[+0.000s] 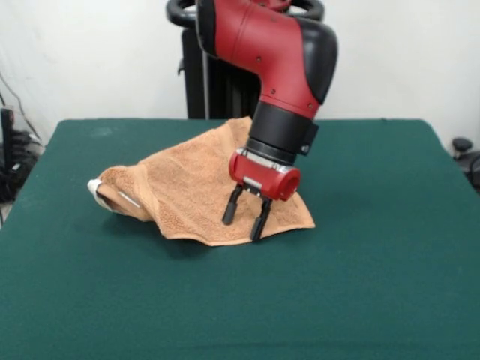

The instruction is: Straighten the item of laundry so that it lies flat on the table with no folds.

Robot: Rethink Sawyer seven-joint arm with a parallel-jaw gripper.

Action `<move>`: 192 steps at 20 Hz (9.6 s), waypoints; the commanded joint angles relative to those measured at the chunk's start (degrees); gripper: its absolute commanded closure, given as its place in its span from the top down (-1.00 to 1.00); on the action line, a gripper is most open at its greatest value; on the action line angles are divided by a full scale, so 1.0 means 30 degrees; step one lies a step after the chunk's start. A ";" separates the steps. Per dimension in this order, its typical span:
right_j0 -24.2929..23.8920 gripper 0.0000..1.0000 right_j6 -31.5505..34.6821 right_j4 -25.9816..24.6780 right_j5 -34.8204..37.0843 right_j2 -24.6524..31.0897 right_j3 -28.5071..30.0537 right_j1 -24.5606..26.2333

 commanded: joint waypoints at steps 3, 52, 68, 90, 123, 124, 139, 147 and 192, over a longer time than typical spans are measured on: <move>0.0837 1.00 0.2986 0.2212 0.6121 0.3569 0.0613 0.0037; 0.4738 1.00 0.3309 0.2355 1.4416 -0.0706 -0.0932 -0.0272; 0.2958 1.00 0.4049 0.3385 0.8890 0.2292 -0.0969 0.2345; 0.1375 -1.00 0.4804 0.1332 0.3028 0.4743 0.0331 0.1758; 0.1728 -1.00 0.2949 0.2676 0.6470 0.4064 -0.1517 0.3347; 0.1641 -1.00 0.2876 0.2536 0.6534 0.4143 -0.1483 0.3247; -0.1214 -1.00 0.2372 0.0307 0.5778 0.8961 -0.0328 0.2336; -0.1608 -1.00 0.2904 0.0168 0.6330 1.0340 0.0215 0.2118; -0.0882 -1.00 0.4601 0.2950 0.6341 1.2100 0.2296 -0.0264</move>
